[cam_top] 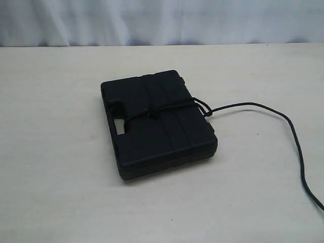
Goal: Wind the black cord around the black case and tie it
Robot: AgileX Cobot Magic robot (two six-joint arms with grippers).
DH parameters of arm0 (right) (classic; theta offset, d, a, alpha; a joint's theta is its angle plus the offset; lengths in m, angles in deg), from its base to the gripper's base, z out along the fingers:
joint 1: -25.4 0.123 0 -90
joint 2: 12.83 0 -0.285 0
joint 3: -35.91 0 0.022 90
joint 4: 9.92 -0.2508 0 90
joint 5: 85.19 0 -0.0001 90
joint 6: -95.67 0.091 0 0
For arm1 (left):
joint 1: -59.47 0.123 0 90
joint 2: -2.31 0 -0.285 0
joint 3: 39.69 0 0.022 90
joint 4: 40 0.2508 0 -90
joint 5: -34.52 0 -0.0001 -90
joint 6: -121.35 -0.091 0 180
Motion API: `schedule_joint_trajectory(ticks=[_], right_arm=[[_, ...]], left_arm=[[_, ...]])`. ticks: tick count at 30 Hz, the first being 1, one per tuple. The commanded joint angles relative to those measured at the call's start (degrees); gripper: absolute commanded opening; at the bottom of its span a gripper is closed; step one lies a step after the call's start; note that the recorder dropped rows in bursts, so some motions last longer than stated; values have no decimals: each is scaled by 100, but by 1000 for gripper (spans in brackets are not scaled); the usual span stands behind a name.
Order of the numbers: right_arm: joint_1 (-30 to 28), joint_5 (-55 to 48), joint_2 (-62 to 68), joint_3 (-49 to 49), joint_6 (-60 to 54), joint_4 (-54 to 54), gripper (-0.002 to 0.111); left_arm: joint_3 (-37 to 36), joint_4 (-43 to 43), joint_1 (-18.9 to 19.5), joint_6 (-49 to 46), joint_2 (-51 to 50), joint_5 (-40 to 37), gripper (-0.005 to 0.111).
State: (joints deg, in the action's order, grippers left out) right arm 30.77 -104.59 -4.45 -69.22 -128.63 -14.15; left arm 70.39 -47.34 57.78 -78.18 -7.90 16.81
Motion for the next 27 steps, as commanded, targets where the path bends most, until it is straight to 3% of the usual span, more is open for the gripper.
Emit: schedule_joint_trajectory(ticks=[1,6,27], right_arm=[[-3,26,-59,235,44,48,4],[-3,-55,-59,235,58,38,4],[-3,63,-59,235,207,-552,4]], left_arm=[[-535,226,106,2,243,38,0],[-730,903,106,2,243,14,0],[-730,903,106,2,243,-28,0]])
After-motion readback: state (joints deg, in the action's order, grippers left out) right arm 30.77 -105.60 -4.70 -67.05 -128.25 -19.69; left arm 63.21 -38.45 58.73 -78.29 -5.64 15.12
